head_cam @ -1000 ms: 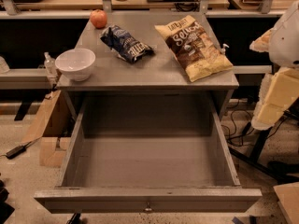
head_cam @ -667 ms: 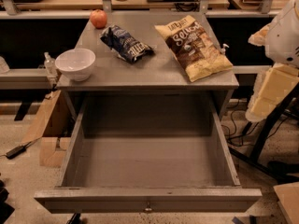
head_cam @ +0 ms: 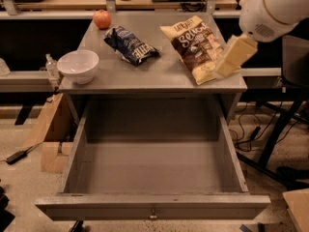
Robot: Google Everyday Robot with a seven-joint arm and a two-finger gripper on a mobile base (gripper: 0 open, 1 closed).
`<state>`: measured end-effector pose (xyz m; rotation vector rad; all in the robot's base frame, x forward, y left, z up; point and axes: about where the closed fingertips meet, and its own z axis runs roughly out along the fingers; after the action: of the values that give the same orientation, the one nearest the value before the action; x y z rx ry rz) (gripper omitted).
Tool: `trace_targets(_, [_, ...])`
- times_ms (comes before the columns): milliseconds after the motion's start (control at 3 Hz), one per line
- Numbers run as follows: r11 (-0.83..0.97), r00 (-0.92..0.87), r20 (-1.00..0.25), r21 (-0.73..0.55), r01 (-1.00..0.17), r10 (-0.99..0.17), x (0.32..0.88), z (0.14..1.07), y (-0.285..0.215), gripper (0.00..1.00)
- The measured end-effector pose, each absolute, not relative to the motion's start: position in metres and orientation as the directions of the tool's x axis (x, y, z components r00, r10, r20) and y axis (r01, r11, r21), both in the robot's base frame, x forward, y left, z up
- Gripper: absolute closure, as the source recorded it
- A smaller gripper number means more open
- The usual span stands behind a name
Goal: Place blue chip bag into top drawer
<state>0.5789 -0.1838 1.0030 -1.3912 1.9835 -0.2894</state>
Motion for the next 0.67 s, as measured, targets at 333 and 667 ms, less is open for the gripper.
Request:
trace_targets(333, [0.477, -0.137, -0.522, -0.602, -0.641, -0.842, 0.635, 1.034, -0.140, 0.00])
trace_targets(667, [0.510, -0.108, -0.566, -0.623, -0.593, -0.817, 0.645, 1.052, -0.134, 0.00])
